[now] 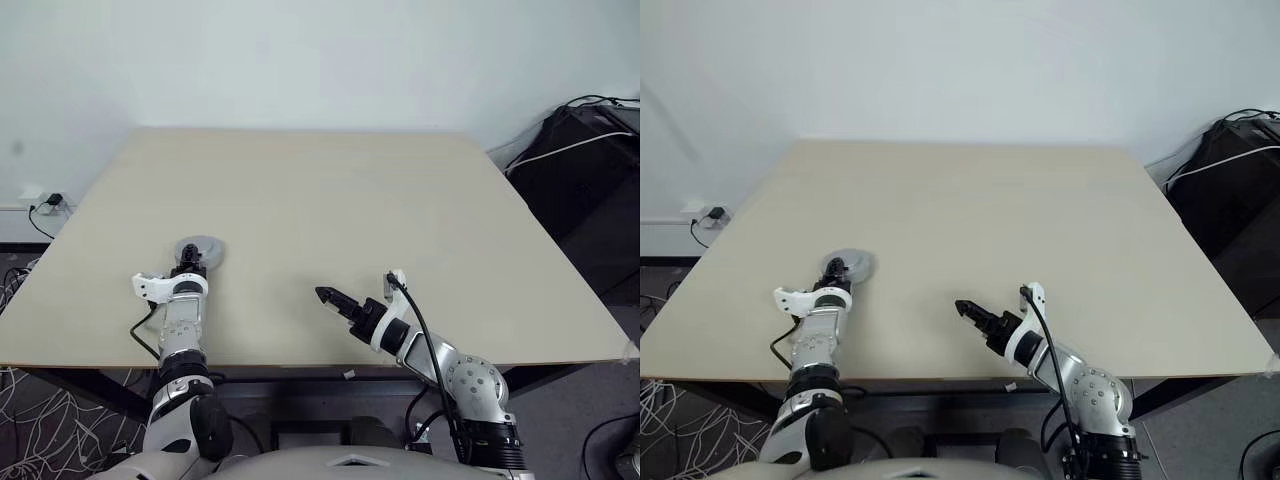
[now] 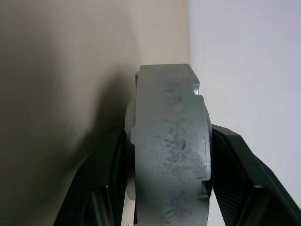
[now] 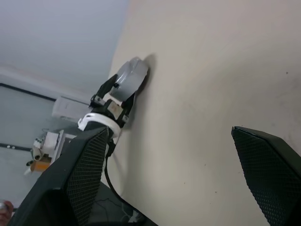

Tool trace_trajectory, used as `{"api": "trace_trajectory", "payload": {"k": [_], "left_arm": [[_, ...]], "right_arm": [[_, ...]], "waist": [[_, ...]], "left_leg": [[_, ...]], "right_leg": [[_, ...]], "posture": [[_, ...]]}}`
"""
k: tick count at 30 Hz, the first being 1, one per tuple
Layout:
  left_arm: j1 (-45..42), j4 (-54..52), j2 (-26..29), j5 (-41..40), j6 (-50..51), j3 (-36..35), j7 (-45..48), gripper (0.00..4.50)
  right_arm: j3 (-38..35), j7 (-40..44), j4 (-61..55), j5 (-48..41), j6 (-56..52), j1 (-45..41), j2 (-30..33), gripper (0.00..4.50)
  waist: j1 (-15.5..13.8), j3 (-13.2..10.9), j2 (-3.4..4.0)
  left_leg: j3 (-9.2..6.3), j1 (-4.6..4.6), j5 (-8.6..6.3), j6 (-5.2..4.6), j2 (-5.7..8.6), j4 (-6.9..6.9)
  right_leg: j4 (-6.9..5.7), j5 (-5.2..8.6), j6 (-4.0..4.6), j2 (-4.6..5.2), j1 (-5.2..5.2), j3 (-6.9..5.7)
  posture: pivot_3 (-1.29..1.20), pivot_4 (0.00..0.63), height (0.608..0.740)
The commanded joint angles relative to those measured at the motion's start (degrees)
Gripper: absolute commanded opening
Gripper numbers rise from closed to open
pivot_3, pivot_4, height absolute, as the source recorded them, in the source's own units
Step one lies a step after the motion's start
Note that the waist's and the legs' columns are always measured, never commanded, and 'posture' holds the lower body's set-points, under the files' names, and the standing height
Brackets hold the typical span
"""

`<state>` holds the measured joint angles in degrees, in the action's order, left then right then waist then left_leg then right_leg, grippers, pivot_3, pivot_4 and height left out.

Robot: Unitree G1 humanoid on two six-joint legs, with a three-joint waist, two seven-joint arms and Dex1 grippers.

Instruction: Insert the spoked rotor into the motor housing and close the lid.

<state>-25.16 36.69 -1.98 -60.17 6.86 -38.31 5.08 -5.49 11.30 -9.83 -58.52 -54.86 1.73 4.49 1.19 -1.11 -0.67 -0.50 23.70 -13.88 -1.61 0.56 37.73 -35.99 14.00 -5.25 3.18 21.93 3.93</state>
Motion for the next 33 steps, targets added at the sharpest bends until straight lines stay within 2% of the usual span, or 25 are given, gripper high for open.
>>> {"api": "trace_trajectory", "payload": {"k": [1, 12, 19, 26, 33], "left_arm": [[-4.62, -0.30, 0.30, 0.81, -1.26, 0.10, 2.03, 2.08], [-7.86, 6.50, 1.21, 5.66, -3.55, -0.98, -2.28, 2.08], [-7.35, 6.69, 0.69, 7.43, -3.45, -1.34, -4.89, 2.08], [-5.67, 4.78, -0.14, 8.20, -2.96, -1.30, -6.73, 4.42], [-2.26, -0.53, -0.86, 8.50, 1.77, -0.03, -9.39, 4.47]], "right_arm": [[0.00, 1.02, -2.44, 0.18, 1.05, -0.17, -0.24, 4.50], [0.22, 1.92, -2.54, 1.15, 1.29, 0.08, -0.41, 4.50], [0.17, 2.09, -2.53, 1.41, 1.14, 0.02, -0.28, 4.50], [-0.03, 1.91, -2.39, 1.37, 1.04, -0.17, -0.27, 4.50], [0.02, 1.85, -2.22, 1.53, 0.92, -0.14, -0.24, 4.50]], "waist": [[0.00, 0.00, -0.01], [0.06, 0.00, -0.01], [0.11, 0.02, 0.01], [0.24, 0.13, 0.13], [0.91, 0.27, 0.28]], "left_leg": [[0.00, 0.00, 0.00, 0.00, 0.00, 0.00], [0.00, -0.01, 0.00, 0.00, 0.00, 0.00], [0.00, -0.16, 0.01, 0.02, -0.02, 0.06], [0.03, -0.24, 0.01, 0.02, -0.03, 0.09], [-0.03, -0.27, 0.01, 0.02, -0.05, 0.09]], "right_leg": [[0.00, -0.01, -0.01, 0.00, 0.00, 0.00], [0.00, -0.14, -0.25, -0.01, -0.01, 0.00], [-0.01, -0.16, -0.27, -0.01, -0.13, 0.00], [-0.01, -0.20, -0.20, -0.01, -0.14, 0.01], [-0.02, -0.20, -0.19, -0.01, -0.23, 0.06]], "posture": [[0.00, 0.000, 0.740], [0.00, 0.000, 0.740], [0.00, 0.000, 0.740], [0.00, 0.000, 0.740], [0.00, 0.000, 0.740]]}}
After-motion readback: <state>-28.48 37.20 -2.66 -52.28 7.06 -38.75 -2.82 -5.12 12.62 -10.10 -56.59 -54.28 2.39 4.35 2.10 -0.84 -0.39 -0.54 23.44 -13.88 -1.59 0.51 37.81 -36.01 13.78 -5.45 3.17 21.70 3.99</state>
